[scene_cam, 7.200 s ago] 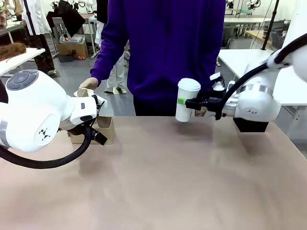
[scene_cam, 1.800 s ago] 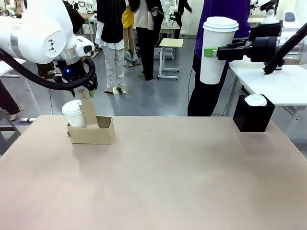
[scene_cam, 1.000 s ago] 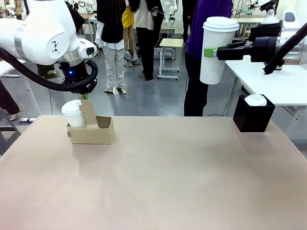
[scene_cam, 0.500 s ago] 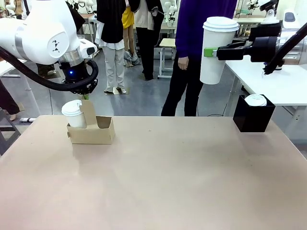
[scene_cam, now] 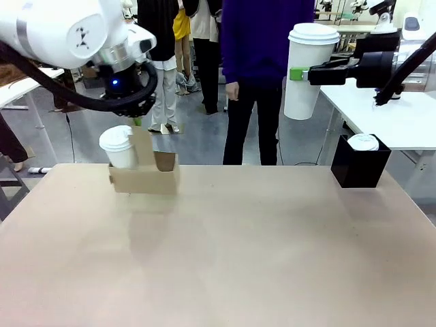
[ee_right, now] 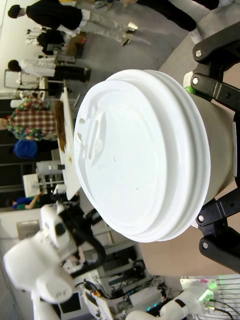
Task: Pour a drink into a cup and package it in a carrier.
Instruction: Position the Cup Carrier in the center of the table.
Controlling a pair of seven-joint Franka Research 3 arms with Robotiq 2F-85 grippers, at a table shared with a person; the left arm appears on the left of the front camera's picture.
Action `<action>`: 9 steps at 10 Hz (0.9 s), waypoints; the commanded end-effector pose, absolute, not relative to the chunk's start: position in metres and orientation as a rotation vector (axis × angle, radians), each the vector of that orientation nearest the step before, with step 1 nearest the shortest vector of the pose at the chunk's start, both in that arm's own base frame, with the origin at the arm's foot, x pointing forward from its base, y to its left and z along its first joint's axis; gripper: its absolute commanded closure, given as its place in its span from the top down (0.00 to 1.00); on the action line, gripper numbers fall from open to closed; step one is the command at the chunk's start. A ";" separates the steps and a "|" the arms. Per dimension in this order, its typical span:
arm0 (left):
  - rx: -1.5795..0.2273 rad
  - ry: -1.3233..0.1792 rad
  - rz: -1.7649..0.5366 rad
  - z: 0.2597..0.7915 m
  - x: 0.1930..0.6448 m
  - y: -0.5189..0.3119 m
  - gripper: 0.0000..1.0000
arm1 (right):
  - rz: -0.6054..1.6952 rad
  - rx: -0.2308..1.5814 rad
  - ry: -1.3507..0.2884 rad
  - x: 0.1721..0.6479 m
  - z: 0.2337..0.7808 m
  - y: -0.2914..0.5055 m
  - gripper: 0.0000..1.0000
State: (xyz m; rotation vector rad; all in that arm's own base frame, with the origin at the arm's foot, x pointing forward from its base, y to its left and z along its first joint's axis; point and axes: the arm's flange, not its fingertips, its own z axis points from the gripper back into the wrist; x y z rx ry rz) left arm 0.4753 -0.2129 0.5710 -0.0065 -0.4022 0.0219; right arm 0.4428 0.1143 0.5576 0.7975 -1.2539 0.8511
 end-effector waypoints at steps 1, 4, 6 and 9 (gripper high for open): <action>0.002 -0.379 0.057 0.582 0.426 -0.261 0.02 | 0.856 0.803 -1.270 0.444 0.559 0.116 0.81; -0.033 -0.335 0.073 0.574 0.363 -0.334 0.02 | 0.856 0.803 -1.270 0.444 0.559 0.116 0.81; -0.065 -0.354 0.076 0.558 0.332 -0.360 0.02 | 0.856 0.803 -1.270 0.444 0.559 0.116 0.81; -0.085 -0.380 0.085 0.525 0.323 -0.385 0.02 | 0.856 0.803 -1.270 0.444 0.559 0.116 0.81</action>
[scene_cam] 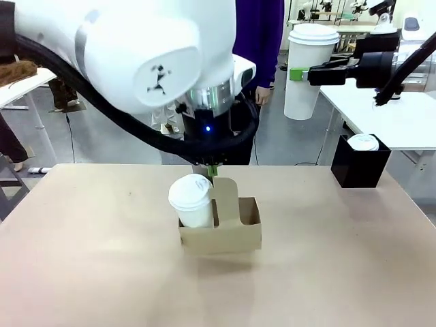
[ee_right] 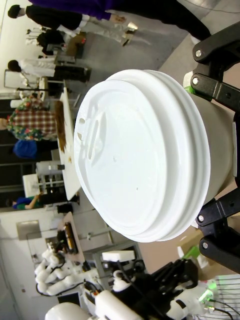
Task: Pour a drink into a cup and package it in a carrier.
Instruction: Position the Cup Carrier in the center of the table, then insert the held 600 ml Paper Cup into the Cup Carrier.
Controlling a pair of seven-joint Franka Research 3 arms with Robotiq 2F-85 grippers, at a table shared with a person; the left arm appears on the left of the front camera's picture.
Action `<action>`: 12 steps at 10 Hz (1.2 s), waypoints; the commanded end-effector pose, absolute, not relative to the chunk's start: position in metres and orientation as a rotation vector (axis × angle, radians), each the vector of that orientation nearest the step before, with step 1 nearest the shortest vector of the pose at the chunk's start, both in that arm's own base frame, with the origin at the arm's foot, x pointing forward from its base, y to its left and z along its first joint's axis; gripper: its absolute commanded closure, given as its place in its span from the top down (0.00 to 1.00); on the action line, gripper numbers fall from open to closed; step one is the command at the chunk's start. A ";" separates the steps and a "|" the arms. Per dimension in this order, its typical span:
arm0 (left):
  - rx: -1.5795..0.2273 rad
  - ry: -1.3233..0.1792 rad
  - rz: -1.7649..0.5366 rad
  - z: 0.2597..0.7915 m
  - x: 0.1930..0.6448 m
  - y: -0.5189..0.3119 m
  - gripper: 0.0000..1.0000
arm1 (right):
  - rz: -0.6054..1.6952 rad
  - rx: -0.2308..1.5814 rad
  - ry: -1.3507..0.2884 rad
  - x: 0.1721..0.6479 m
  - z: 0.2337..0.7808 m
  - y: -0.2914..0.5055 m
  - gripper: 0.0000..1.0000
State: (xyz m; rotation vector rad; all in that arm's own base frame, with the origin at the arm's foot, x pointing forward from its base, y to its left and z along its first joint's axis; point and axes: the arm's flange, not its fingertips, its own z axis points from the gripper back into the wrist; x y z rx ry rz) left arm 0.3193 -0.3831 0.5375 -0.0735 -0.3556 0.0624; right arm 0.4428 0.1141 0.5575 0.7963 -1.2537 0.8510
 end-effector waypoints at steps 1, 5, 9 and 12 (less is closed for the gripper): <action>-0.073 -0.368 0.087 0.515 0.330 -0.391 0.02 | 0.856 0.803 -1.270 0.444 0.559 0.116 0.81; -0.014 -0.335 0.069 0.490 0.339 -0.404 0.02 | 0.856 0.803 -1.270 0.444 0.559 0.116 0.81; -0.021 -0.313 0.039 0.487 0.342 -0.399 0.02 | 0.856 0.803 -1.270 0.444 0.559 0.116 0.81; -0.021 -0.313 0.039 0.487 0.342 -0.399 0.02 | 0.856 0.803 -1.270 0.444 0.559 0.116 0.81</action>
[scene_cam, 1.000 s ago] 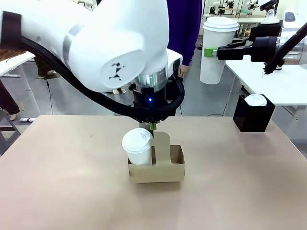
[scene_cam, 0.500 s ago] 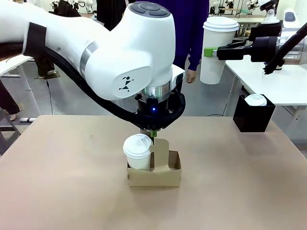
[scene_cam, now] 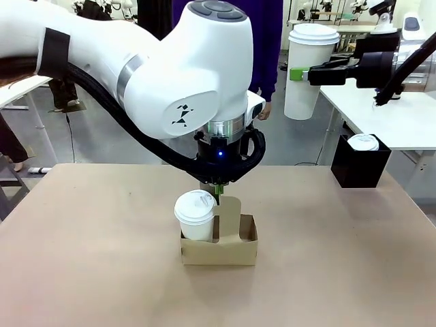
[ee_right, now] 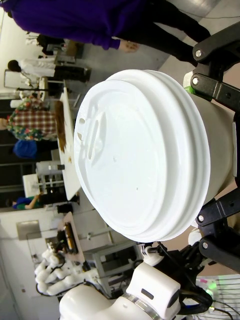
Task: Pour a drink into a cup and package it in a carrier.
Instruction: Insert the held 600 ml Paper Cup into the Cup Carrier.
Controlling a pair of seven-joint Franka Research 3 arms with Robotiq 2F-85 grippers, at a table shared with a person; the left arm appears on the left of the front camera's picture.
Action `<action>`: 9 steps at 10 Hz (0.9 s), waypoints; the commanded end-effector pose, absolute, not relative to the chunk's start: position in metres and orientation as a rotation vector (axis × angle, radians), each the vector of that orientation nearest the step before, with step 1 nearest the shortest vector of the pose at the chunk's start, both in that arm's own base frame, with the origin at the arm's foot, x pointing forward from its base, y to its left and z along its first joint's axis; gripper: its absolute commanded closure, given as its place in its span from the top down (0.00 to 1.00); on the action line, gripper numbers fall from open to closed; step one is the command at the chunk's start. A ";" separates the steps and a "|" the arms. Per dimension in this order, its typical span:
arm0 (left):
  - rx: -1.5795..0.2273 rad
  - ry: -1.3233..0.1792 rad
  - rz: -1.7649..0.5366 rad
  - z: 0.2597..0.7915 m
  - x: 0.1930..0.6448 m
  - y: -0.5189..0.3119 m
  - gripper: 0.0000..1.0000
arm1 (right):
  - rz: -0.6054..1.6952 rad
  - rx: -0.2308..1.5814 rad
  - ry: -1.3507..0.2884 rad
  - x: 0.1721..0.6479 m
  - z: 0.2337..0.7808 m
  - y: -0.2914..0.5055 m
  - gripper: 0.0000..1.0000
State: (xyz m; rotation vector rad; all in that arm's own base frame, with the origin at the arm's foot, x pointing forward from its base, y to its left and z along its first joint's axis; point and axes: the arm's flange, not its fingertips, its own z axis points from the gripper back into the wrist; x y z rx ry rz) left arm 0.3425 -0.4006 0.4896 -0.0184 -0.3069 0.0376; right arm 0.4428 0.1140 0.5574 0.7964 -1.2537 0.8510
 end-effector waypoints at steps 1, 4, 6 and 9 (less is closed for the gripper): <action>-0.018 -0.307 0.037 0.489 0.342 -0.401 0.23 | 0.856 0.803 -1.270 0.444 0.559 0.116 0.81; -0.046 -0.283 -0.040 0.507 0.343 -0.392 1.00 | 0.851 0.796 -1.254 0.443 0.557 0.114 0.81; -0.081 -0.233 -0.104 0.531 0.342 -0.371 1.00 | 0.961 0.899 -1.142 0.458 0.535 0.112 0.81; -0.201 -0.158 -0.270 0.567 0.343 -0.298 1.00 | 1.133 1.048 -1.022 0.463 0.495 0.120 0.81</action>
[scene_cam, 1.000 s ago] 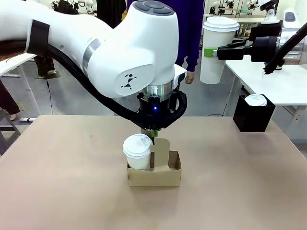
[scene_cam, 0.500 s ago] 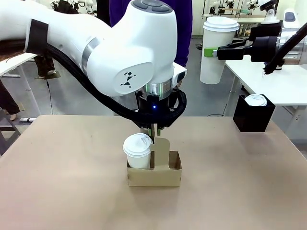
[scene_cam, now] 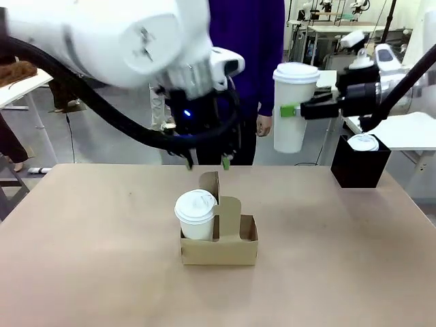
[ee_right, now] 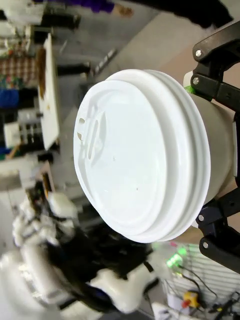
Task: Pour a drink into a cup and package it in a carrier.
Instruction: Insert the held 600 ml Paper Cup into the Cup Carrier.
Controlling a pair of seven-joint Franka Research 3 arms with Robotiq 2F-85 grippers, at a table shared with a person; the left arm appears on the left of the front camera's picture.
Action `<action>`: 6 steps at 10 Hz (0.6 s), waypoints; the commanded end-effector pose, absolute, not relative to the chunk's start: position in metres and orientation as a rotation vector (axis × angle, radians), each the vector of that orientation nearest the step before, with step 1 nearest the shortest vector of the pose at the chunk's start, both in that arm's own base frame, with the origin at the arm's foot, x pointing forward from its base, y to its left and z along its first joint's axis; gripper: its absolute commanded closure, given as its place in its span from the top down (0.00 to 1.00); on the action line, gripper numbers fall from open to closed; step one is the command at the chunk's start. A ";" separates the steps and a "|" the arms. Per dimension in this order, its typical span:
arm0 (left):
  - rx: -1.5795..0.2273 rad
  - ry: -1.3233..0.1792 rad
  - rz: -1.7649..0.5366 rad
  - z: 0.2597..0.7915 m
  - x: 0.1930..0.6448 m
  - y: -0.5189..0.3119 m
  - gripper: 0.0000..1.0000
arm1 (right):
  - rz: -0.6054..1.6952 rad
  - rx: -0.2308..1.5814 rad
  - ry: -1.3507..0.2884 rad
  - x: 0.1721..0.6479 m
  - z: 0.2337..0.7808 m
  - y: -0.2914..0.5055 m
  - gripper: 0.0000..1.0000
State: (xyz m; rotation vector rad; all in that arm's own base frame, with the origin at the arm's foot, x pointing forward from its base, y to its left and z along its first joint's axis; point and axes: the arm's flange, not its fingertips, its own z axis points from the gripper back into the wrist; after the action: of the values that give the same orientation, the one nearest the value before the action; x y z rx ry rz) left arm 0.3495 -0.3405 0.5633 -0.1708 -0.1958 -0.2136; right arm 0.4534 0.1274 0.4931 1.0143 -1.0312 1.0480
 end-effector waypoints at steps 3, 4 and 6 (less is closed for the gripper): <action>-0.277 -0.176 -0.435 0.575 0.346 -0.211 1.00 | 1.304 1.169 -0.902 0.464 0.440 0.140 0.81; -0.271 -0.193 -0.492 0.574 0.344 -0.193 1.00 | 1.294 1.194 -0.907 0.461 0.423 0.149 0.81; -0.264 -0.246 -0.567 0.570 0.348 -0.172 1.00 | 1.234 1.173 -1.010 0.458 0.409 0.159 0.81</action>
State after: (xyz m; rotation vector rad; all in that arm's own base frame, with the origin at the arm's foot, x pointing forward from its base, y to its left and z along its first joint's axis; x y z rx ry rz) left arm 0.3484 -0.1761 0.5749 -0.2578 -0.2106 -0.5224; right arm 0.4573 0.1542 0.4037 1.1920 -0.9213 1.2626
